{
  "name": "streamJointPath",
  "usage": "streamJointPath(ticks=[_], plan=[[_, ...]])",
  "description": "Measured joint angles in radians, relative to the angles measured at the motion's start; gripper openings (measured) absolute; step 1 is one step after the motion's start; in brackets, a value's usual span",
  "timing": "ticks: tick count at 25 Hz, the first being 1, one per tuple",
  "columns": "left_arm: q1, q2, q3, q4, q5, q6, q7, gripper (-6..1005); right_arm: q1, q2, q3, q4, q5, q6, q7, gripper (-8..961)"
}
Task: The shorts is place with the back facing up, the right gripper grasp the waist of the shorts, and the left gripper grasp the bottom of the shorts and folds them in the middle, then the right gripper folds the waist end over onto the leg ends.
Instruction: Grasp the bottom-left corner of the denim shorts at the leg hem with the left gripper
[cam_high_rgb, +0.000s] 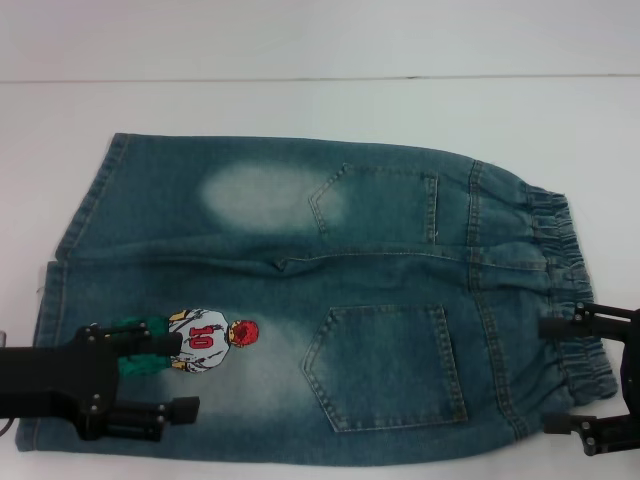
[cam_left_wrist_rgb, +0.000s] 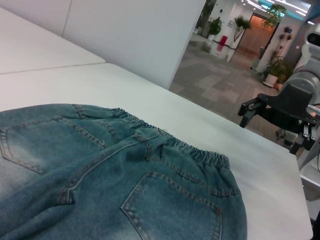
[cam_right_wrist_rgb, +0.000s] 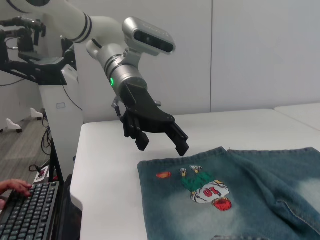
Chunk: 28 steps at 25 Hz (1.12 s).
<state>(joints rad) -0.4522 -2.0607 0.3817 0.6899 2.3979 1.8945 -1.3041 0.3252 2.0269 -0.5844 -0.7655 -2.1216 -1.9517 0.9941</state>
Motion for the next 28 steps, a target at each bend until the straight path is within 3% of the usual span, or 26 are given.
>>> streamJointPath(ticks=[13,28], plan=[[-0.014,0.003,0.008,-0.001,0.015,0.0,-0.014,917,0.068,0.043,-0.019,0.009,-0.042,0.009,-0.031,924],[-0.016,0.002,0.003,-0.002,0.012,-0.013,-0.028,917,0.083,0.055,-0.047,0.011,-0.043,0.011,-0.032,924]])
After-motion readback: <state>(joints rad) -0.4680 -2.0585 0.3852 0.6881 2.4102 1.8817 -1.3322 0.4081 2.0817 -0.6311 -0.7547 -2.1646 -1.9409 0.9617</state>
